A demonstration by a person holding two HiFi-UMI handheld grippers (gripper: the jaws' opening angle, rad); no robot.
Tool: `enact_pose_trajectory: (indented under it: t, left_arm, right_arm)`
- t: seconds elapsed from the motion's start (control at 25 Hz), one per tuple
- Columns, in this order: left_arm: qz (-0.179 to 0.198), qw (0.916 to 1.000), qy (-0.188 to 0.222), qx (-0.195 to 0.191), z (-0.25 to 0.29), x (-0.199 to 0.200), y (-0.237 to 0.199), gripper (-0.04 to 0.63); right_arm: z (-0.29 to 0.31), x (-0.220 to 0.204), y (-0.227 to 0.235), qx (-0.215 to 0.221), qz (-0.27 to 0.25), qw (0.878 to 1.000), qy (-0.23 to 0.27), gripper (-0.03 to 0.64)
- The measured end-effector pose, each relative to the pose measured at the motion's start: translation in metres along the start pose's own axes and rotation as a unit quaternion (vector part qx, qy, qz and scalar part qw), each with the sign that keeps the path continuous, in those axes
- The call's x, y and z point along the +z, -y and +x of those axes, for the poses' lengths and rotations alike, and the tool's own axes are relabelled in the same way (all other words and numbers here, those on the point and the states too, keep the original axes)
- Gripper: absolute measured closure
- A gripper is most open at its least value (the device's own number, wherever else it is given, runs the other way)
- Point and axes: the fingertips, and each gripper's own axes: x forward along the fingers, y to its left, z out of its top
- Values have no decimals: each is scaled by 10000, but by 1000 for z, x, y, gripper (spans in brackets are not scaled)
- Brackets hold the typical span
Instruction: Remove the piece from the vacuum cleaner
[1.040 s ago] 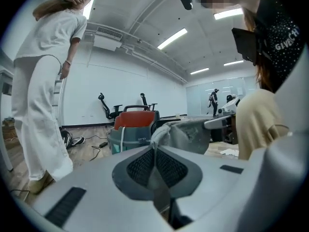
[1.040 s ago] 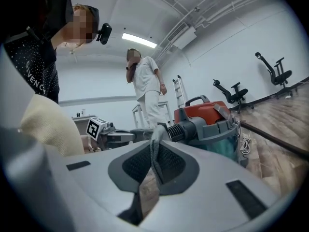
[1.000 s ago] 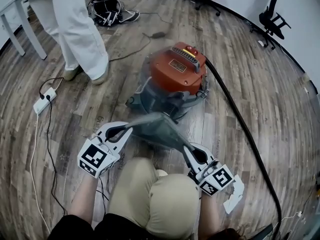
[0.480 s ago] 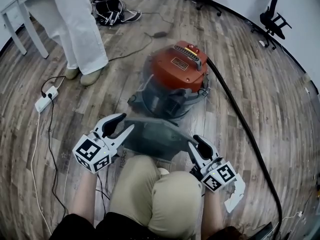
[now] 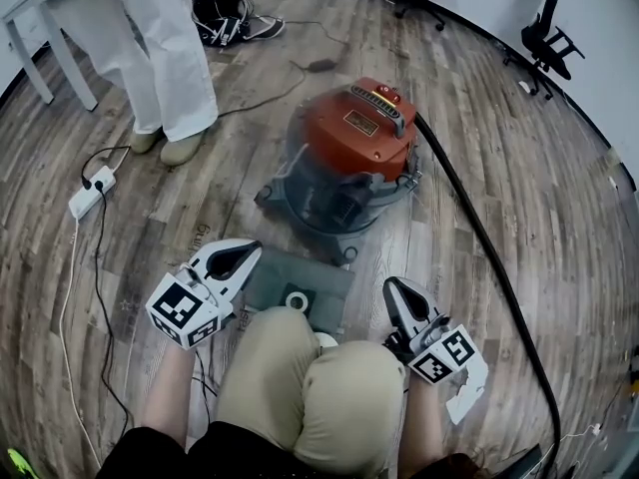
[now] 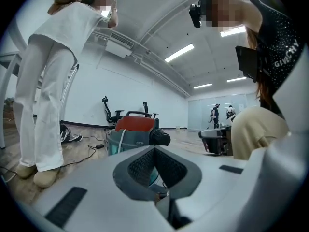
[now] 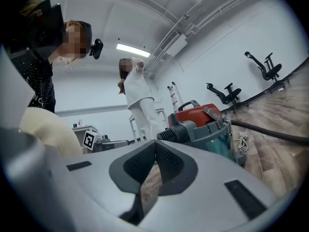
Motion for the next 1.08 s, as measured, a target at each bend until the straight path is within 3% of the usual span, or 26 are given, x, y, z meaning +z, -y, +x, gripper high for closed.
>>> enact_pose_trajectory:
  t: [0.24,1.08]
  left_arm:
    - [61,9999,-100,-62,11,-1,5,586]
    - [239,9996,-109,-76,11,-5,19,586]
  right_arm:
    - [4,0,0,-22,-278,9995,-127,604]
    - [9,-3,-14,220,-247,9995,-5,604]
